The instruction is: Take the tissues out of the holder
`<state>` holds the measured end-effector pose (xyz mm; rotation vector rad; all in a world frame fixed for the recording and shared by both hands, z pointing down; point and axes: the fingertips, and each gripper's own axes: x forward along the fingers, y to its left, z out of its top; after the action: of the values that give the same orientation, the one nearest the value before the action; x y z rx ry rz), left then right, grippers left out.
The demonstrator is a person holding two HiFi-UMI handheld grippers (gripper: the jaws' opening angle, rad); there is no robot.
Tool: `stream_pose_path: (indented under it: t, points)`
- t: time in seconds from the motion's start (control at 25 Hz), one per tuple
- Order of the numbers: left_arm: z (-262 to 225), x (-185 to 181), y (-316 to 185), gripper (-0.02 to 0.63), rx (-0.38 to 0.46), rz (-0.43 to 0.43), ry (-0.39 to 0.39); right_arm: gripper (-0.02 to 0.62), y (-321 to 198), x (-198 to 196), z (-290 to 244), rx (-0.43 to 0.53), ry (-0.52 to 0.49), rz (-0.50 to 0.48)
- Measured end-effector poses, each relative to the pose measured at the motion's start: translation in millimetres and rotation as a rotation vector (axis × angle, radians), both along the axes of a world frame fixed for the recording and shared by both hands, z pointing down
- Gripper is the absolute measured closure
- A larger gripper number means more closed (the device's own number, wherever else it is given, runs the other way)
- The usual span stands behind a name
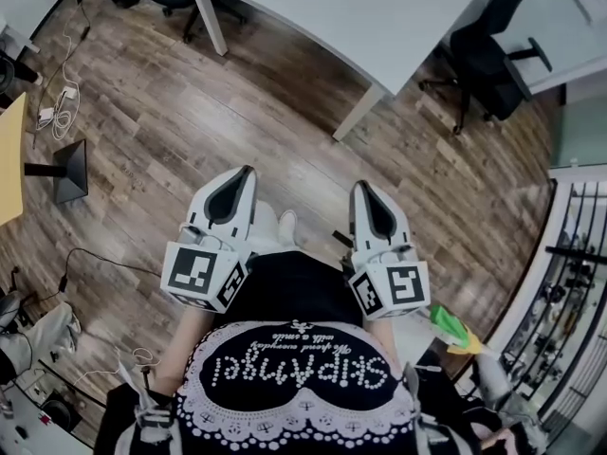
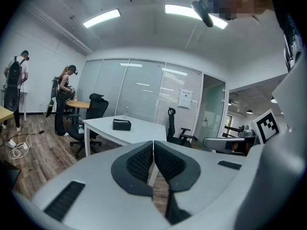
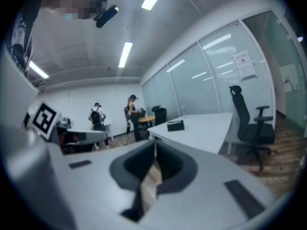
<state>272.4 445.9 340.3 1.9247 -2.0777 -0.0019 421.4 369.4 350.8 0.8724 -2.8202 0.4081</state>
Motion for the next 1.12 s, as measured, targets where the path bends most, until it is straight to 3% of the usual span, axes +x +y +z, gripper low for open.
stream_pose_path:
  t: [0.6,1.12]
  points:
    - [10,-21,-2,0.578,-0.036,-0.007,0.033,0.560,-8,-19,9,-0.047,0.009,0.018]
    - [6,-123,-75,0.578,-0.034,0.024,0.049,0.560,-72,-116,4,-0.052,0.028,0.048]
